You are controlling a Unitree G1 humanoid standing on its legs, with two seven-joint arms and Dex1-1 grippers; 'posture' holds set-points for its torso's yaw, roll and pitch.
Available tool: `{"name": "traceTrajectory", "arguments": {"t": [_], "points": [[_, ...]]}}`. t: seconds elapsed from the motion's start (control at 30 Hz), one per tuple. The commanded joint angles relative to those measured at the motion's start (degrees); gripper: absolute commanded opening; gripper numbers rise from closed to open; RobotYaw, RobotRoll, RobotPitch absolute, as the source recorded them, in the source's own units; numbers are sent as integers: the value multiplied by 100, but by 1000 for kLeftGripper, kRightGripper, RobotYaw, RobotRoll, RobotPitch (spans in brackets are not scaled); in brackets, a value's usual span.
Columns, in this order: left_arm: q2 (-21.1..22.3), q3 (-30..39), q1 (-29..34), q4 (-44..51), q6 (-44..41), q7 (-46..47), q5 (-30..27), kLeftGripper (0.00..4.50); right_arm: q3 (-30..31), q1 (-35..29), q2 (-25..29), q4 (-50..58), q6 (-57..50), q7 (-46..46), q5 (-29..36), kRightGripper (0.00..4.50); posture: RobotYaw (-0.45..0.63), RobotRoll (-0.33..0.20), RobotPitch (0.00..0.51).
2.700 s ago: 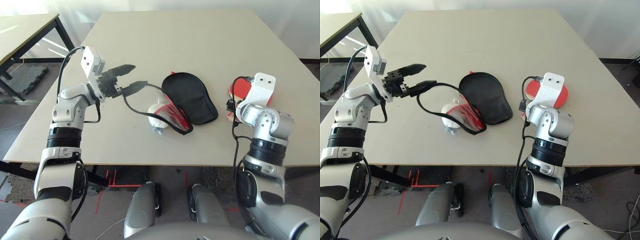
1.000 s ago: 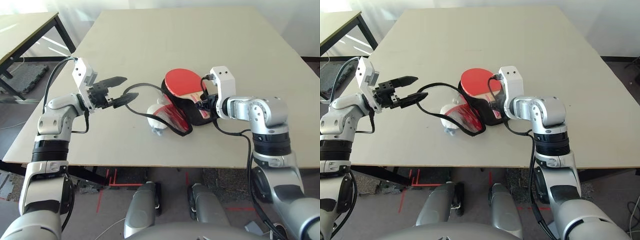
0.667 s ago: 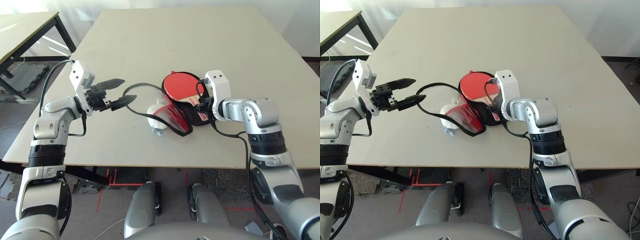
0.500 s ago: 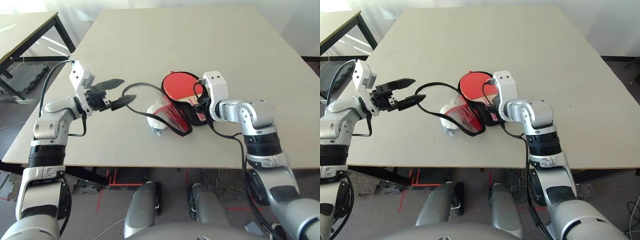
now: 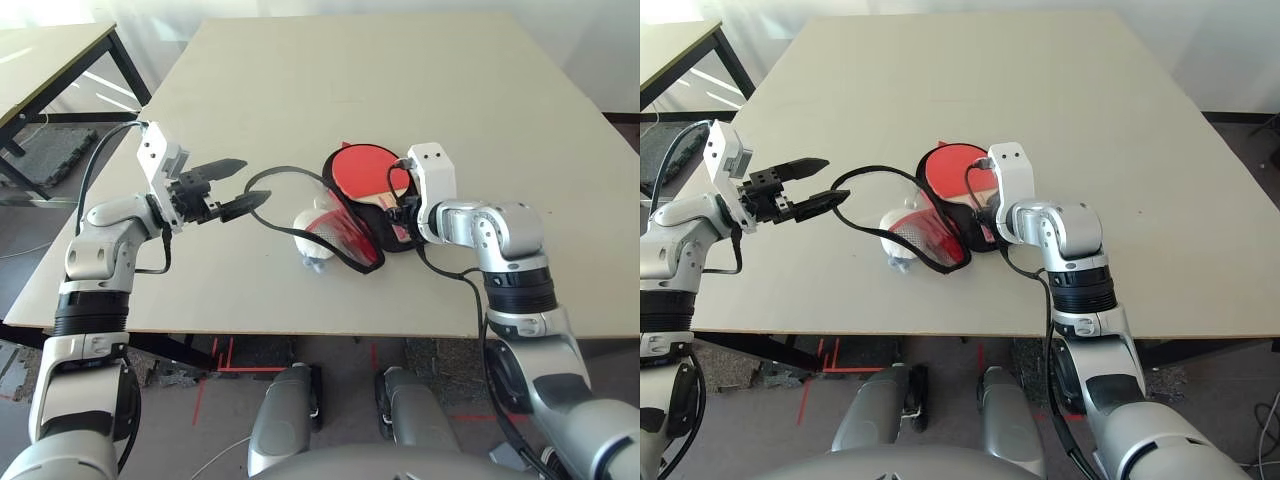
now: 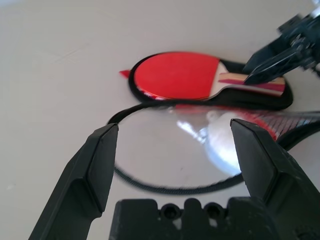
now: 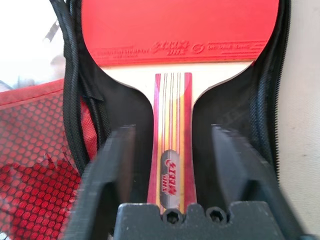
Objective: Store the ping-pong paddle in its case and zip it.
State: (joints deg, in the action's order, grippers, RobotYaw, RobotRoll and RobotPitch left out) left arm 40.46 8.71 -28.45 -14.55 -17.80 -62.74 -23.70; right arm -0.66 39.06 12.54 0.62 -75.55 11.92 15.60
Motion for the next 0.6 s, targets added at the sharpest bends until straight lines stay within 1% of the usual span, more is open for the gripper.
{"name": "traceTrajectory", "arguments": {"t": [0.03,0.13,0.2,0.27,0.33,0.5,0.6], "points": [[297,167,17,-337,127,-103,74,4500,-67,-23,257,342,262,409,209,4476,167,0,96],[685,184,59,-648,195,-247,186,4500,-126,-175,869,608,1279,1262,385,4476,163,0,94],[828,121,112,-771,246,-310,274,4500,-149,-311,1270,558,2053,1726,364,4476,159,0,93],[956,-25,191,-914,384,-385,461,4500,-135,-335,1642,406,2263,1938,307,4476,159,0,93],[1049,-192,304,-1041,445,-442,669,4500,-293,-287,1854,140,2642,2032,274,4476,152,0,92],[961,-606,526,-987,488,-549,967,4500,-468,-323,2301,-407,3686,2501,214,4476,144,0,94],[601,-770,508,-851,338,-188,1067,4500,-504,-382,2550,-588,3932,2764,200,4476,131,0,97]]}}
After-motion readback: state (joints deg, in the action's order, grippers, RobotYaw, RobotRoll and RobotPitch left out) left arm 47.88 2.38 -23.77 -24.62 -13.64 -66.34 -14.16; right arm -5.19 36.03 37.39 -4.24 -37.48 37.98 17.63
